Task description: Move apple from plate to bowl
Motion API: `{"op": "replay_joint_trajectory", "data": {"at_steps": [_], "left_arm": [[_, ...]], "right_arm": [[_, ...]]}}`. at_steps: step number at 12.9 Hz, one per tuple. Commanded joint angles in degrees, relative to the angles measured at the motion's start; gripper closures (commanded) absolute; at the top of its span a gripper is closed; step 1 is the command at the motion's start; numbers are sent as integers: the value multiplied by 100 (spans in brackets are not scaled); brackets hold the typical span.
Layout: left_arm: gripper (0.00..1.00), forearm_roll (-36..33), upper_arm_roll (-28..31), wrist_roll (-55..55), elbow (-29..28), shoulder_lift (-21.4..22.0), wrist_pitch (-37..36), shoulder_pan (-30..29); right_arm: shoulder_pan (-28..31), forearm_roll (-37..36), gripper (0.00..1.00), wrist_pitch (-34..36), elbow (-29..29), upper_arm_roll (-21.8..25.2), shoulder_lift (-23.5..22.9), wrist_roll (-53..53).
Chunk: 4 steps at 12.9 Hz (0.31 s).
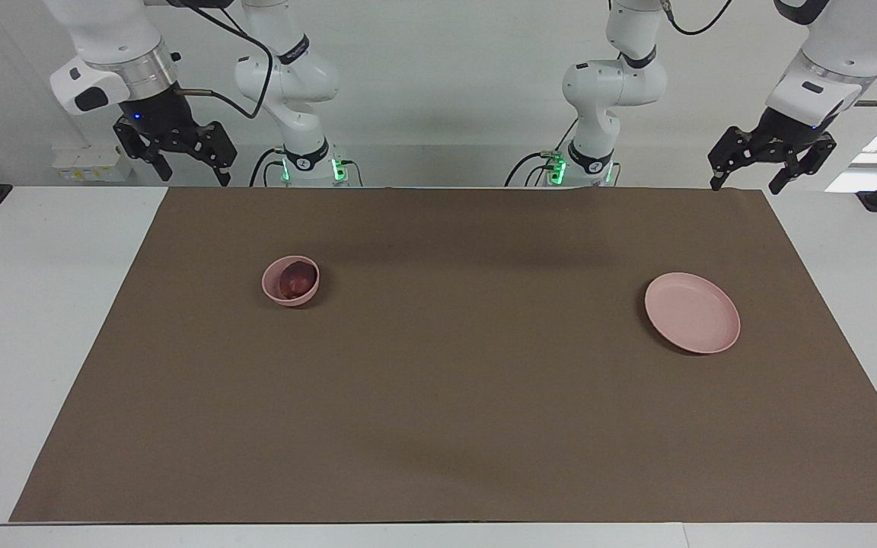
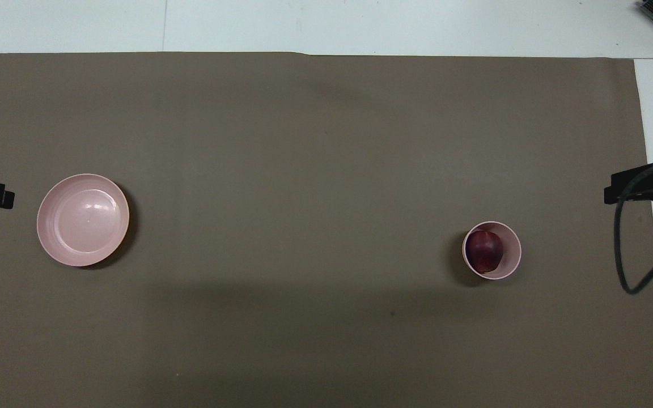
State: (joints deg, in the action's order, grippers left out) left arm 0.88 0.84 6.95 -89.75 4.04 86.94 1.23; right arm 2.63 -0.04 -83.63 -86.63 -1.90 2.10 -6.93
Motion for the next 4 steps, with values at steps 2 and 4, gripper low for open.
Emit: {"op": "replay_joint_trajectory", "data": {"at_steps": [2, 4], "left_arm": [[0, -35, 65, -54, -122, 115, 16, 80], [0, -35, 65, -71, -122, 115, 25, 80]], "right_arm": [[44, -31, 0, 49, -29, -47, 36, 25], [44, -31, 0, 49, -29, -47, 36, 25]]}}
